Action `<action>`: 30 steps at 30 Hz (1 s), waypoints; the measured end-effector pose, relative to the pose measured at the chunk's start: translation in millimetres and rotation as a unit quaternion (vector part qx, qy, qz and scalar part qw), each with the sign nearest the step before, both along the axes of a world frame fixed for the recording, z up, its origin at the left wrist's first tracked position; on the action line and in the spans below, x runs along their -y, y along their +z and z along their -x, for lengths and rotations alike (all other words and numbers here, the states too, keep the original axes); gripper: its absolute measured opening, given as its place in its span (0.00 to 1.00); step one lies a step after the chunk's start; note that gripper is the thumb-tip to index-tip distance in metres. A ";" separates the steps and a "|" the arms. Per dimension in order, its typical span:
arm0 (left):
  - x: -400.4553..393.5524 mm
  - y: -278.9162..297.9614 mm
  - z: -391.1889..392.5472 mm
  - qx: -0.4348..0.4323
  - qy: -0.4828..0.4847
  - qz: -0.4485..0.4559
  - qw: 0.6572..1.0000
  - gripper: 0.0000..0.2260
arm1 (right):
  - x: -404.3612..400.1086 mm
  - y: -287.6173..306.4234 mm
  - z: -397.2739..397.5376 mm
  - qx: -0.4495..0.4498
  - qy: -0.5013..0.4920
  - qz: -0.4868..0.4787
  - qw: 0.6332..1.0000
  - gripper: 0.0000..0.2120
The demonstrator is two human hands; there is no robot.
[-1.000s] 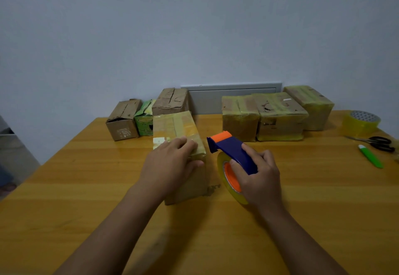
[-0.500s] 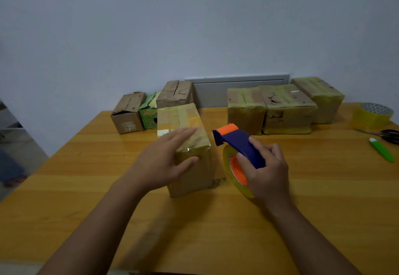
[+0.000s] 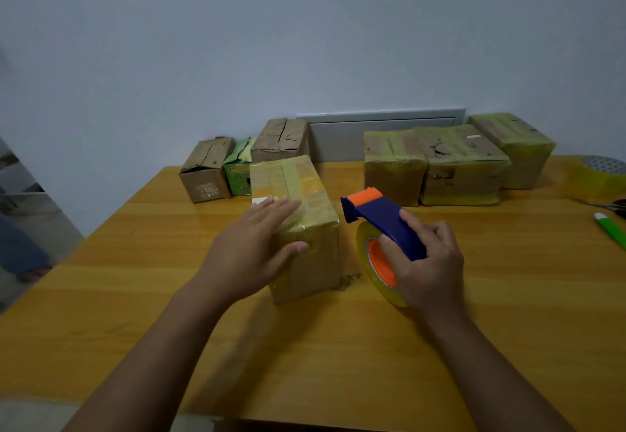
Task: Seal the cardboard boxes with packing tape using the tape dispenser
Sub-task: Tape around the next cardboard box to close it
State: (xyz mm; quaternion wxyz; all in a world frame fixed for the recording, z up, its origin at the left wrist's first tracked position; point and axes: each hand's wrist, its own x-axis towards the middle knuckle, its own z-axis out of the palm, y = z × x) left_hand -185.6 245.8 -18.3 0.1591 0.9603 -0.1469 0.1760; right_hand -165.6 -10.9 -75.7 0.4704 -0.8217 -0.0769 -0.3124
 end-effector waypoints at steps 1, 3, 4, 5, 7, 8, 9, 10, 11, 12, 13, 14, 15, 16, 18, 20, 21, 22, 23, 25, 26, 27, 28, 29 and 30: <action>-3.4 0.5 0.9 -0.018 -0.011 0.051 0.998 0.31 | 0.3 0.0 0.3 0.000 0.000 0.000 1.000 0.27; -14.2 -2.7 1.8 -0.017 -0.037 0.152 0.988 0.29 | 0.4 0.4 0.9 0.001 0.000 0.001 1.000 0.27; -18.8 -6.5 2.7 0.004 -0.043 0.169 0.985 0.26 | 0.3 0.7 1.0 0.003 0.000 0.001 1.000 0.27; -21.7 -11.4 3.4 0.028 -0.043 0.174 0.983 0.23 | -0.1 0.9 1.2 0.004 0.000 0.002 1.000 0.27; -20.0 -18.8 3.2 0.064 -0.024 0.165 0.984 0.21 | -0.7 0.8 0.6 0.004 -0.002 0.005 1.000 0.27; -16.2 -19.4 2.7 0.074 -0.011 0.159 0.984 0.22 | -0.8 0.7 0.0 0.002 -0.002 0.005 1.000 0.27; -11.7 -18.1 2.5 0.081 0.000 0.153 0.985 0.23 | -0.6 0.6 -0.3 0.000 -0.002 0.004 1.000 0.27; -8.7 -16.1 3.0 0.079 0.006 0.148 0.986 0.23 | -0.5 0.5 -0.3 0.000 -0.003 0.004 1.000 0.27; -8.2 -14.3 3.0 0.070 0.001 0.147 0.987 0.24 | -0.5 0.5 0.0 0.000 -0.005 0.003 1.000 0.27; -9.7 -12.6 3.1 0.057 -0.008 0.144 0.988 0.24 | -0.3 0.7 0.5 -0.001 -0.006 0.002 1.000 0.27; -12.7 -11.6 2.9 0.047 -0.017 0.134 0.990 0.24 | -0.6 0.7 0.7 -0.001 -0.006 0.002 1.000 0.27; -15.5 -11.4 3.0 0.043 -0.023 0.120 0.992 0.24 | -0.9 0.6 0.7 -0.001 -0.006 0.002 1.000 0.27; -16.8 -11.8 3.5 0.047 -0.024 0.104 0.993 0.24 | -1.2 0.3 0.3 -0.002 -0.007 0.002 1.000 0.27; -15.6 -12.4 4.2 0.056 -0.018 0.091 0.994 0.23 | -1.5 0.0 -0.5 -0.003 -0.008 0.003 1.000 0.26; -7.6 -12.1 5.0 0.082 0.000 0.062 0.995 0.24 | -1.5 -0.1 -1.4 -0.003 -0.009 0.004 1.000 0.26; -1.7 -9.9 5.6 0.064 0.005 0.053 0.996 0.26 | -1.3 0.4 -0.3 -0.004 -0.009 0.000 1.000 0.27; -3.0 -8.3 5.4 0.038 -0.002 0.059 0.998 0.28 | -1.0 0.8 0.4 -0.002 -0.010 0.000 1.000 0.28; -7.1 -7.1 4.6 0.012 -0.014 0.063 0.998 0.29 | -0.9 1.1 0.9 0.001 -0.010 0.001 1.000 0.29; -12.2 -6.1 3.4 -0.003 -0.028 0.064 0.998 0.30 | -1.2 1.3 1.3 0.002 -0.009 0.001 1.000 0.29; -20.0 -4.1 0.2 -0.001 -0.049 0.070 0.996 0.30 | -1.4 1.6 0.6 0.001 -0.008 0.001 1.000 0.30; -21.5 -3.0 -1.3 0.009 -0.053 0.079 0.995 0.30 | -1.2 1.3 0.0 0.000 -0.009 0.001 1.000 0.29; -22.1 -2.4 -3.1 0.017 -0.055 0.091 0.994 0.30 | -0.8 1.1 -0.3 -0.002 -0.010 0.001 1.000 0.28; -22.4 -2.0 -4.5 0.020 -0.057 0.102 0.993 0.29 | -0.5 0.7 -0.4 -0.005 -0.011 0.001 1.000 0.27; -22.7 -1.9 -6.0 0.016 -0.060 0.111 0.992 0.28 | -0.3 0.5 0.0 -0.007 -0.012 0.001 1.000 0.27; -23.5 -2.0 -7.5 0.008 -0.065 0.118 0.991 0.27 | 0.0 0.1 0.1 -0.007 -0.014 0.002 1.000 0.27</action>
